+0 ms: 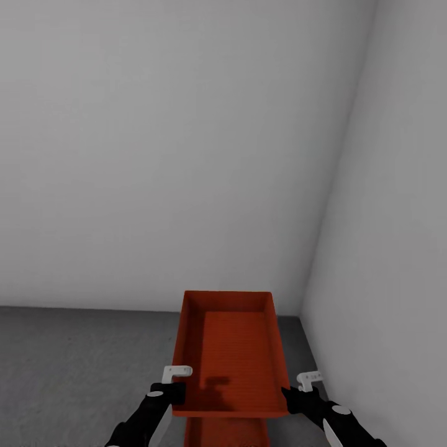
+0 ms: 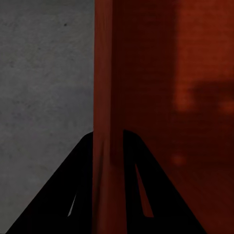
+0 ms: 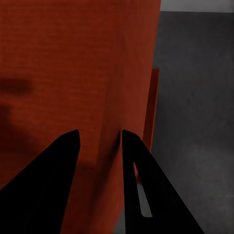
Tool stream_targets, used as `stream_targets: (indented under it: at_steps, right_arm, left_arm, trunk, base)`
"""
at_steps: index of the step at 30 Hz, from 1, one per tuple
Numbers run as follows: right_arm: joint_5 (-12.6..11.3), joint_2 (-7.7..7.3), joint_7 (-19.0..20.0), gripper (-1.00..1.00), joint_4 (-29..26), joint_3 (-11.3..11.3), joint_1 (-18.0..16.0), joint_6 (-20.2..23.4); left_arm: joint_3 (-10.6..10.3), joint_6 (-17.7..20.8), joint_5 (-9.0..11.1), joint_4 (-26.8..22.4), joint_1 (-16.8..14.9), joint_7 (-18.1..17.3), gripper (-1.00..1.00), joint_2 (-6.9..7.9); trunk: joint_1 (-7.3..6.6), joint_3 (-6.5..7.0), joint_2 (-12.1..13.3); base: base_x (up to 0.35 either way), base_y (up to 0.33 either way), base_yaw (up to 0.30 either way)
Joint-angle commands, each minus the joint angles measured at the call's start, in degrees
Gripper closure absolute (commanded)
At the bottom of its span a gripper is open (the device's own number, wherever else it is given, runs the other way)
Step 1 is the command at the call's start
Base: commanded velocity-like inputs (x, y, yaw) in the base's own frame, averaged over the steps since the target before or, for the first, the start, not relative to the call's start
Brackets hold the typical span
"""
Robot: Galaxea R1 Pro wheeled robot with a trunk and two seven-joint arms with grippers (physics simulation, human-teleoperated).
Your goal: Move the two storage containers from the living room to the garage. In the garage, place one container on the floor and stack the other container on top of it (either order is fine).
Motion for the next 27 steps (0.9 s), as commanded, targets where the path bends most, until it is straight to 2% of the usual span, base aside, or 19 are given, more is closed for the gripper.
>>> stream_targets:
  at_steps: [1, 27]
  right_arm:
    - [0.29, -0.07, 0.08, 1.00, -0.12, 0.56, 0.02, 0.20]
    - [0.20, -0.07, 0.07, 1.00, -0.10, 0.51, 0.02, 0.37]
  left_arm:
    - [3.94, 0.49, -1.52, -2.27, -0.07, 0.39, 1.00, -0.05]
    - [3.94, 0.51, -1.52, -2.27, -0.07, 0.41, 1.00, -0.13]
  trunk:
    - [0.24, -0.37, -0.50]
    - [5.95, -7.43, -10.93]
  base:
    - [0.000, 0.000, 0.000]
    - [0.000, 0.000, 0.000]
